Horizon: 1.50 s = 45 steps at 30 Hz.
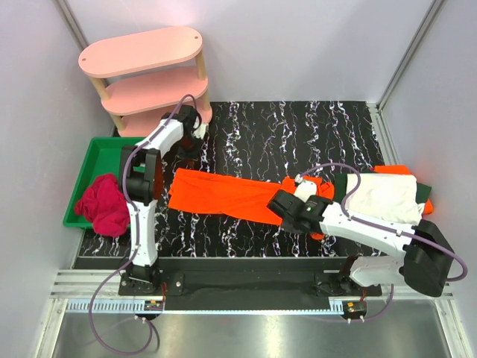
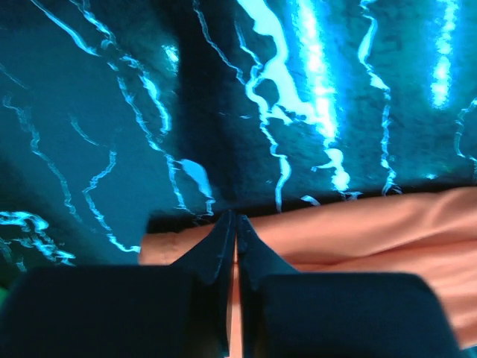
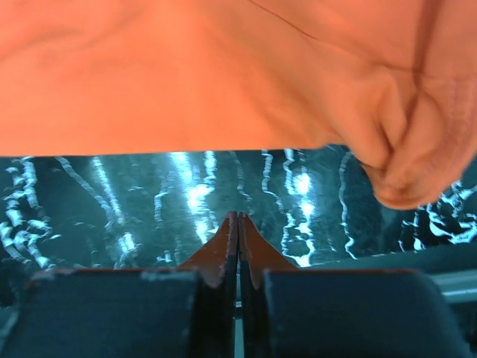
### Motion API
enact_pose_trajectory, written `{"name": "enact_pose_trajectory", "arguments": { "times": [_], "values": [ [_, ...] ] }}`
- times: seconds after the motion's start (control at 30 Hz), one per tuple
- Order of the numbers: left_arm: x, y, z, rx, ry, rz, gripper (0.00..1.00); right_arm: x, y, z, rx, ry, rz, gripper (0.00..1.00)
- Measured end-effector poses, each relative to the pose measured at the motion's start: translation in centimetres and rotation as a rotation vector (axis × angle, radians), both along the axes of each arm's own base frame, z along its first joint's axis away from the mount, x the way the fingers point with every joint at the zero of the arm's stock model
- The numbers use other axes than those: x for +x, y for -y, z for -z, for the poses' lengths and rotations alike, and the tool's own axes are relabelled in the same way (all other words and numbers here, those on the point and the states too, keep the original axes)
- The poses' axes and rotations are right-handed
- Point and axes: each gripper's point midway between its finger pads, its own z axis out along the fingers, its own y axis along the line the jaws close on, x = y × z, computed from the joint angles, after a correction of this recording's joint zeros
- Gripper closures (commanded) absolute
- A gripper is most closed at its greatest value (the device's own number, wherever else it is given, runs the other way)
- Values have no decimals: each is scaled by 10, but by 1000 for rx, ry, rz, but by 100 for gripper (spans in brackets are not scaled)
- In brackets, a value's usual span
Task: Fold and stack the t-shirts
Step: Fold the other side of the tshirt into a rectangle, then rotate the tshirt 90 degrees
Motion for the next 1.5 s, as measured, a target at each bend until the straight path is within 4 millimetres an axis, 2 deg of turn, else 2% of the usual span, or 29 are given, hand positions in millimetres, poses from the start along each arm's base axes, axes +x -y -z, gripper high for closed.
{"name": "enact_pose_trajectory", "arguments": {
  "times": [0.3, 0.57, 0.87, 1.07, 1.23, 1.5],
  "values": [
    [19, -5, -6, 45, 52, -12, 100, -19, 18, 24, -72, -22, 46, 100],
    [23, -5, 9, 89, 39, -6, 100, -42, 38, 59, -132, -99, 96, 100],
    [19, 5, 14, 134, 24, 46, 100, -43, 37, 66, -157, -130, 177, 100],
    [10, 4, 15, 142, 20, 66, 100, -27, 27, 66, -208, -107, 218, 100],
    [-21, -4, 16, 158, -31, 83, 100, 4, 16, 66, -241, -85, 250, 100],
    [-66, -16, 17, 178, -103, 119, 100, 43, 28, 66, -199, -73, 336, 100]
  ]
}}
